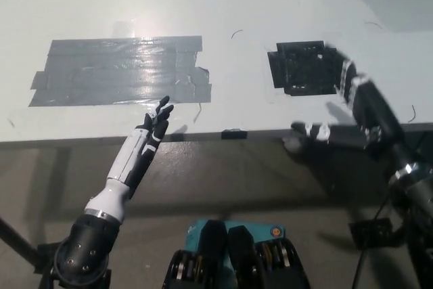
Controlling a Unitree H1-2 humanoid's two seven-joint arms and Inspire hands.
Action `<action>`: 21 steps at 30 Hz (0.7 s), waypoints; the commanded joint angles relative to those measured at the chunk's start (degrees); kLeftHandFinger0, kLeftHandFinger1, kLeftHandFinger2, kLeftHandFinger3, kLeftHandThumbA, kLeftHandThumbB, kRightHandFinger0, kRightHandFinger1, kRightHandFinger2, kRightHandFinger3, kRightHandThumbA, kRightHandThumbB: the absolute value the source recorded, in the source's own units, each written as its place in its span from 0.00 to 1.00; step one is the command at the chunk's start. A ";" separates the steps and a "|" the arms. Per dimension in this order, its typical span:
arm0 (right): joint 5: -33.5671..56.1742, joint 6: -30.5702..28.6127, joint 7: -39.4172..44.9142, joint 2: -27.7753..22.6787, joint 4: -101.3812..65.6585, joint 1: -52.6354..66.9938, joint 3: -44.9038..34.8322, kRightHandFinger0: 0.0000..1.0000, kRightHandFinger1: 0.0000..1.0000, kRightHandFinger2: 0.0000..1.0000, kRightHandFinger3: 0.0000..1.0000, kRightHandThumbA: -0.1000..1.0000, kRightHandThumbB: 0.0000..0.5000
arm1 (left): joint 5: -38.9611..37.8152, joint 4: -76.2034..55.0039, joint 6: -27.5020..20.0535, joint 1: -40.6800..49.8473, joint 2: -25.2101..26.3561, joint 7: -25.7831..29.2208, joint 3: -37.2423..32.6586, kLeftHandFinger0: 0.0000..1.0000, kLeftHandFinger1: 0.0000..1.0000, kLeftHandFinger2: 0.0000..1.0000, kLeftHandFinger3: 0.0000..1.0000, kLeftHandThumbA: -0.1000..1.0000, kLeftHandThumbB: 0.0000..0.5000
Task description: A toilet paper roll is kept on the black spot on the desk infront of the robot and the robot inserts its right thumb into the hole in the centre to grab the roll. Then it passes the roll to a person.
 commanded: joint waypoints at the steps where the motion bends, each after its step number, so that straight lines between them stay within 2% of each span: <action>1: 1.80 -9.48 2.76 1.31 4.23 0.60 -1.75 1.00 1.00 1.00 1.00 1.00 0.57 | -0.82 -1.35 -2.43 0.25 0.16 0.26 0.66 1.00 1.00 1.00 1.00 1.00 0.15; 6: 1.17 -13.26 4.17 1.83 7.54 2.83 -1.54 1.00 1.00 1.00 1.00 1.00 0.57 | 0.59 -1.97 -3.09 2.37 0.37 0.71 0.10 1.00 1.00 1.00 1.00 1.00 0.14; 9: 1.14 -14.52 5.07 2.34 9.19 4.76 -1.02 1.00 1.00 1.00 1.00 1.00 0.65 | 0.60 -3.44 -3.20 4.77 0.45 0.61 0.03 1.00 1.00 1.00 1.00 1.00 0.12; 13: 0.76 -16.02 5.82 2.71 9.74 6.90 -0.57 1.00 1.00 1.00 1.00 1.00 0.63 | 0.83 -4.19 -3.35 6.74 0.50 0.42 -0.20 1.00 1.00 1.00 1.00 1.00 0.12; 16: 0.67 -16.60 6.25 3.05 9.98 8.54 -0.42 1.00 1.00 1.00 1.00 1.00 0.66 | 0.68 -4.22 -3.58 7.85 0.30 0.34 -0.32 1.00 1.00 1.00 1.00 1.00 0.12; 21: 1.98 -15.20 7.18 3.43 8.48 9.51 -0.96 1.00 1.00 1.00 1.00 1.00 0.55 | 0.23 -4.13 -3.64 8.31 0.06 0.18 -0.32 1.00 1.00 1.00 1.00 1.00 0.12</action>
